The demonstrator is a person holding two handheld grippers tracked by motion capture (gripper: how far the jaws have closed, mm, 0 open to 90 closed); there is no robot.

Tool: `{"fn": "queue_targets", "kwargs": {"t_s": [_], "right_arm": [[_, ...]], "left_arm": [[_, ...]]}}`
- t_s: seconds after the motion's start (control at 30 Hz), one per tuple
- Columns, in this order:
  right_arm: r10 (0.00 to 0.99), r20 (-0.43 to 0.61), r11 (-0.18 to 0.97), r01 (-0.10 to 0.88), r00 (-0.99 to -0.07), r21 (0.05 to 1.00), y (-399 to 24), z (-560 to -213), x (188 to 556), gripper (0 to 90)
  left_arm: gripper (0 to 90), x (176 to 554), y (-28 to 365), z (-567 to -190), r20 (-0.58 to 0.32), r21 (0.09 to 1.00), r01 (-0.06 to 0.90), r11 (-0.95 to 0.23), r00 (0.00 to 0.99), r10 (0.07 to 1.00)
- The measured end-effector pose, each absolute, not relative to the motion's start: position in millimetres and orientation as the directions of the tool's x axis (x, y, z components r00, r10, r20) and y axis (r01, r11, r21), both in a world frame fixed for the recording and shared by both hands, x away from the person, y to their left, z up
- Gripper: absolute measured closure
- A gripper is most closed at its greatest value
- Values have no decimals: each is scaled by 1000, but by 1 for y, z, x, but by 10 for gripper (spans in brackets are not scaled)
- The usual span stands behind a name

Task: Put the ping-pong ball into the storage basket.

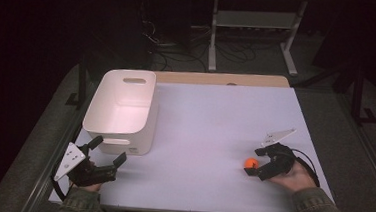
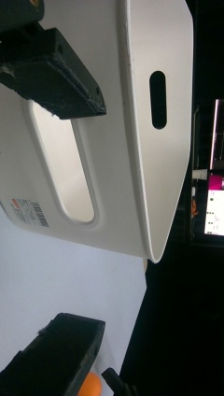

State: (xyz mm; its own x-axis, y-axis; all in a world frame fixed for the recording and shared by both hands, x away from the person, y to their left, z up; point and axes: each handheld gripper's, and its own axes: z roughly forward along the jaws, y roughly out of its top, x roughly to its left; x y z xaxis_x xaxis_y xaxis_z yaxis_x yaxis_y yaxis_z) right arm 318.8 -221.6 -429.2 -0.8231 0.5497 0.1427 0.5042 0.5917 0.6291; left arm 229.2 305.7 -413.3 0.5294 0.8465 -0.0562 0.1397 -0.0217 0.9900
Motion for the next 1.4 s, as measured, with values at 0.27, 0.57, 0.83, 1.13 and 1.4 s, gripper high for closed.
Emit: {"fn": "queue_targets", "kwargs": {"t_s": [0.27, 0.57, 0.83, 1.13, 1.4], "right_arm": [[549, 144, 619, 517, -823, 592, -220, -433, 322, 215], [549, 151, 624, 524, -822, 580, -219, -434, 323, 317], [556, 141, 630, 526, -819, 572, -218, -434, 323, 384], [553, 135, 647, 525, -822, 553, -215, -437, 324, 491], [552, 147, 635, 528, -820, 564, -218, -435, 324, 495]], "left_arm": [[0, 229, 306, -413, -54, 990, 139, -23, 529, 847], [0, 229, 305, -413, -56, 990, 140, -22, 527, 848], [0, 229, 305, -413, -55, 990, 140, -22, 527, 848], [0, 229, 305, -413, -55, 990, 140, -22, 523, 851], [0, 229, 305, -413, -55, 990, 140, -22, 523, 851]]}}
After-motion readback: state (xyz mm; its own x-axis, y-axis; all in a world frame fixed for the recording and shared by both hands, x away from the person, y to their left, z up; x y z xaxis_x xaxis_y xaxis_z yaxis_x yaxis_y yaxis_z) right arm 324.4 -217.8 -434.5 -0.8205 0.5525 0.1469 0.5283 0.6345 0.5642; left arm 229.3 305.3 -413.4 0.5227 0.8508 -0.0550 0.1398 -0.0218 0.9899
